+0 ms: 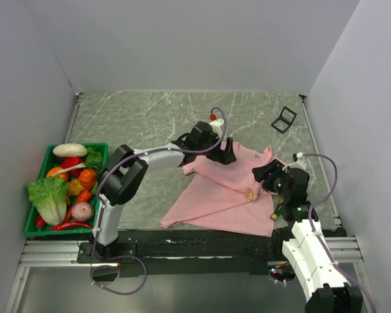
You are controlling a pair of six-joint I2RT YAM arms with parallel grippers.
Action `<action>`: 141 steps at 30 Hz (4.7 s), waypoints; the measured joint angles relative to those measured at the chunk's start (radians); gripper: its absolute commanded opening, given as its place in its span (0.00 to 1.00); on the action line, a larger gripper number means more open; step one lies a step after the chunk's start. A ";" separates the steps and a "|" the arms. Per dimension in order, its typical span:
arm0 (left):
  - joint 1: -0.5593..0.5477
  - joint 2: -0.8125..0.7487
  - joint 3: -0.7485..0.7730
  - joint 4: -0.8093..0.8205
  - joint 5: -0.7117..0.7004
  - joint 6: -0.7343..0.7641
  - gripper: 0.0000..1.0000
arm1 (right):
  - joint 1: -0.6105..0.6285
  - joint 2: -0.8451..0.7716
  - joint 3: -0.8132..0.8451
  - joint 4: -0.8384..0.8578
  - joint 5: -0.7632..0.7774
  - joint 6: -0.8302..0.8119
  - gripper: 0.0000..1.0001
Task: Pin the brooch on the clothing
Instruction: Pick up the clothing with brooches from the center of the board, then flatten out the clothing with brooches at the center of the board.
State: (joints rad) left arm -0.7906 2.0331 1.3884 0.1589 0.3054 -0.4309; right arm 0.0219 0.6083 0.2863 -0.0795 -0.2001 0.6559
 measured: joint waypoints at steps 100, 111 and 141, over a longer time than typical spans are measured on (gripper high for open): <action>0.389 0.299 0.496 -0.454 -0.328 0.333 0.01 | 0.071 1.807 1.866 -0.784 0.316 -0.314 0.61; 0.396 0.295 0.484 -0.440 -0.328 0.333 0.01 | 0.071 1.878 1.968 -0.880 0.322 -0.319 0.30; 0.398 -0.391 0.071 -0.106 -0.356 0.464 0.01 | 0.060 1.030 1.425 -0.540 0.394 -0.361 0.00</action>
State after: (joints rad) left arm -0.3927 1.6424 1.4590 0.0532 -0.0502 0.0330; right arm 0.0818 1.6386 1.7115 -0.6197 0.1936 0.2951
